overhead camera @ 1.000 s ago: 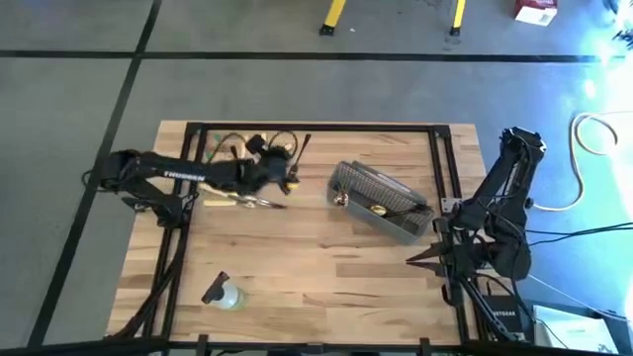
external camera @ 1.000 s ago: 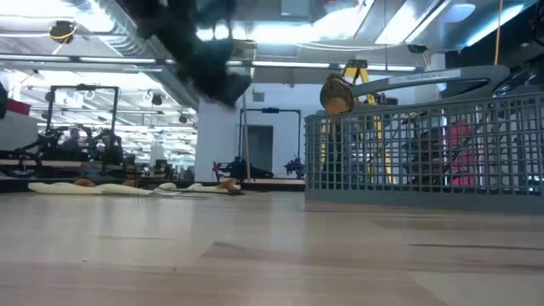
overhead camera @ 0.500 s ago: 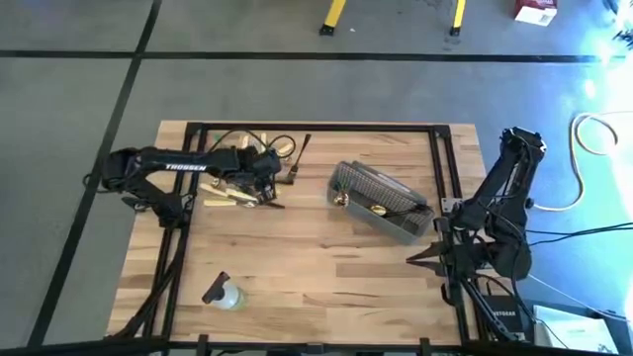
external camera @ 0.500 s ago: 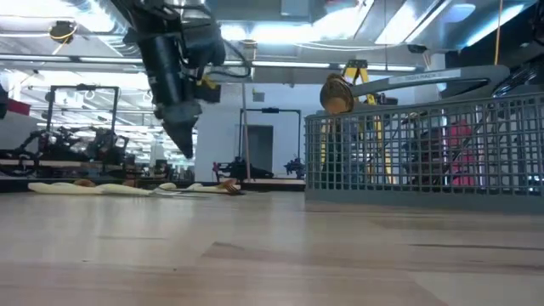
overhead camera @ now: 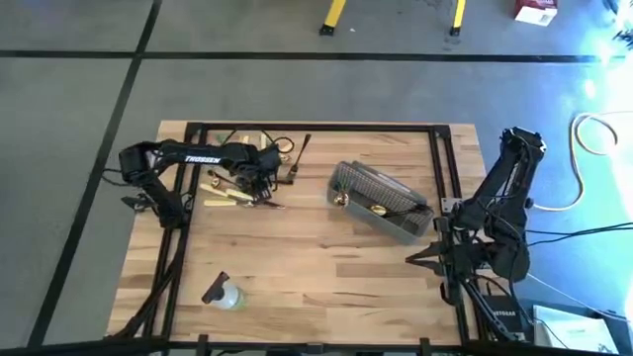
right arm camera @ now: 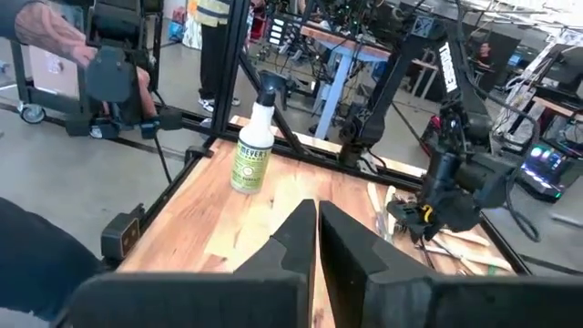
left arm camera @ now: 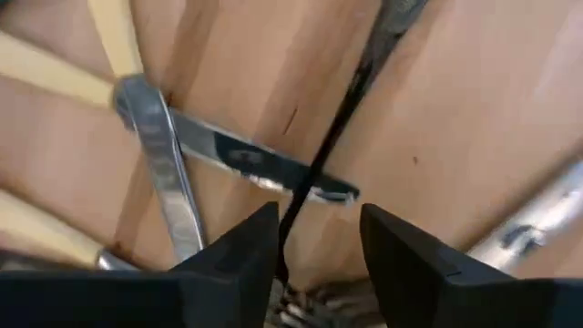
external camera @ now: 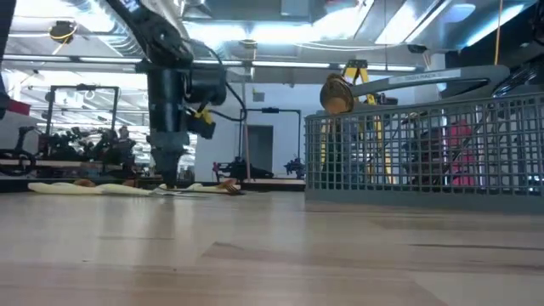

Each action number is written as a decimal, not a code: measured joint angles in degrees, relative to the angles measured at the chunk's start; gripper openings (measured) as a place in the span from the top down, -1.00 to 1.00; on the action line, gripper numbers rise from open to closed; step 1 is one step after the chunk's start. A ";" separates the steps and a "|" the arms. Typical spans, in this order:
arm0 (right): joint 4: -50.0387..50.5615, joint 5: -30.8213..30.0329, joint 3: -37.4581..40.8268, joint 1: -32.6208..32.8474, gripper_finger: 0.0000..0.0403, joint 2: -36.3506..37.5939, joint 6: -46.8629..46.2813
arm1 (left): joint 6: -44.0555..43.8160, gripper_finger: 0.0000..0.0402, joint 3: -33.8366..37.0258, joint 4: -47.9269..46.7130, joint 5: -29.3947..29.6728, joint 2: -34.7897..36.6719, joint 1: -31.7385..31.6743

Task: Sort silverware
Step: Put the black fork into the cutlery rack

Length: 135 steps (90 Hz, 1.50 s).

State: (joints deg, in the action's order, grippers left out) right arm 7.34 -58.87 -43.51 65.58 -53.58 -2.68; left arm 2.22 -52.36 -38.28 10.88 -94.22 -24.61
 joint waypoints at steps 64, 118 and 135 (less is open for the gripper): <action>0.27 -0.02 0.00 0.00 1.00 0.00 -0.34 | 10.66 0.95 -0.13 1.26 -7.72 -2.05 -3.31; 0.21 -0.02 0.00 0.00 1.00 0.00 -0.72 | 7.11 1.00 -0.17 0.65 -9.87 -1.90 -0.64; 0.19 -0.02 0.00 0.00 1.00 0.00 -0.84 | 3.25 1.00 -2.84 -0.79 -11.21 -1.62 2.75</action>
State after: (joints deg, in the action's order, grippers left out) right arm 7.53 -58.89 -43.51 65.59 -53.58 -3.52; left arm 5.47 -55.20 -39.06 -0.33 -95.83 -21.86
